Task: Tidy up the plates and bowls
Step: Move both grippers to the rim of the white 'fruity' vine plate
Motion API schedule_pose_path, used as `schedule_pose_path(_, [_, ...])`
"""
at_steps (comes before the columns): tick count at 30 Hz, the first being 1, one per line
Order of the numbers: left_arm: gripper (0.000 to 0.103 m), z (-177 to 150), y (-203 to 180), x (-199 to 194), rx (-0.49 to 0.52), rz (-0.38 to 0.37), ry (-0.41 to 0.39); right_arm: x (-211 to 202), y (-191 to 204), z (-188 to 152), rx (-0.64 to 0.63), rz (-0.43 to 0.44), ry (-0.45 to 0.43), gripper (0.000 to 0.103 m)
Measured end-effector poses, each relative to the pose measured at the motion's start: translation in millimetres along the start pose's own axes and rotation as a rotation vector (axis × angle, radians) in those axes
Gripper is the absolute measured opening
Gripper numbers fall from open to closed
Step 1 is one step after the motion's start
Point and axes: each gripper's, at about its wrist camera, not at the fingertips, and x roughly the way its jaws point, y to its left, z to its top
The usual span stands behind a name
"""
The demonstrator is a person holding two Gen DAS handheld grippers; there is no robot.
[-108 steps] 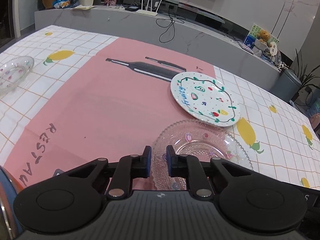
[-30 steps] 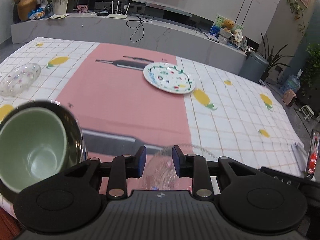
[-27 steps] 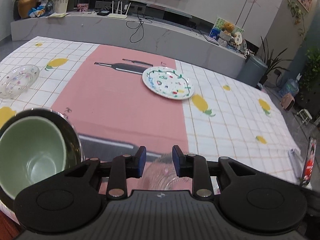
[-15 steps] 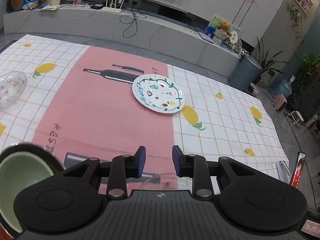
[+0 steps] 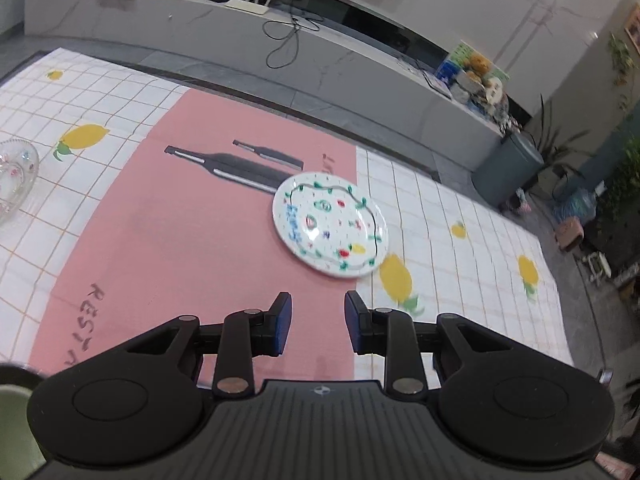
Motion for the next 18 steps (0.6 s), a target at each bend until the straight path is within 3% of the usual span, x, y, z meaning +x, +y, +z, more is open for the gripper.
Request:
schedule_pose_path(11, [0.038, 16, 12, 50, -0.212, 0.026, -0.093, 52, -11, 36, 0.056, 0.039, 0.004, 0.057])
schedule_pose_path(18, [0.038, 13, 19, 84, -0.236, 0.062, -0.148, 88, -19, 47, 0.126, 0.100, 0.022, 0.050])
